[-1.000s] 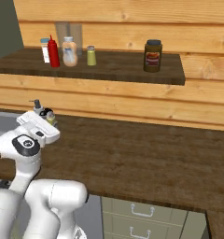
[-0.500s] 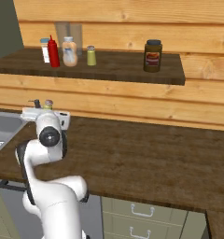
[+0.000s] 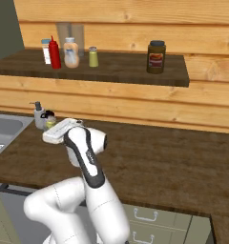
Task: Put the shaker and condiment bottle from the counter next to their counterparts in the cabinet.
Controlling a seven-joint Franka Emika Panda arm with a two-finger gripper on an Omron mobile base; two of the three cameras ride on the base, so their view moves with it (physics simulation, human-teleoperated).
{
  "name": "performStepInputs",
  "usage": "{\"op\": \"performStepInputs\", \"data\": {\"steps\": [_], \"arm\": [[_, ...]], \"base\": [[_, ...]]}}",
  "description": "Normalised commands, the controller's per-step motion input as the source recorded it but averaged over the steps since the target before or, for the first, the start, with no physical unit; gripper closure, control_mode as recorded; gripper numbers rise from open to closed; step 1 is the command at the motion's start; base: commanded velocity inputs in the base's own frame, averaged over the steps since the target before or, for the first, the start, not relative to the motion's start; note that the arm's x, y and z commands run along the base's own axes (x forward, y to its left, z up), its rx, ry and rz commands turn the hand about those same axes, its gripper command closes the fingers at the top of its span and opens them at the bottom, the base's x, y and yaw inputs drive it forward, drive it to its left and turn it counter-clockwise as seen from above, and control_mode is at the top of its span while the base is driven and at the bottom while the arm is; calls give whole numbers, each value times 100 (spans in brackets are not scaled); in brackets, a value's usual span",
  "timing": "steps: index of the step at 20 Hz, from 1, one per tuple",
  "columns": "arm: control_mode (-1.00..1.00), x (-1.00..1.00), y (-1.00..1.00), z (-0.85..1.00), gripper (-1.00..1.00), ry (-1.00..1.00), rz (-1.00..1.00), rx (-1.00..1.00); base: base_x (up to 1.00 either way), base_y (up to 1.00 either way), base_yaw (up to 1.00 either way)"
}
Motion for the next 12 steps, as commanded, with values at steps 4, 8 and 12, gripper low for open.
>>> {"op": "performStepInputs", "data": {"steps": [4,8,12], "arm": [[-100,-3,-23,29,100,-12,4,-6],[-100,-45,-62,100,100,-36,10,-27],[-100,-51,-66,100,100,-37,8,-31]], "base": [[0,0,0],[0,0,0],[0,0,0]]}}
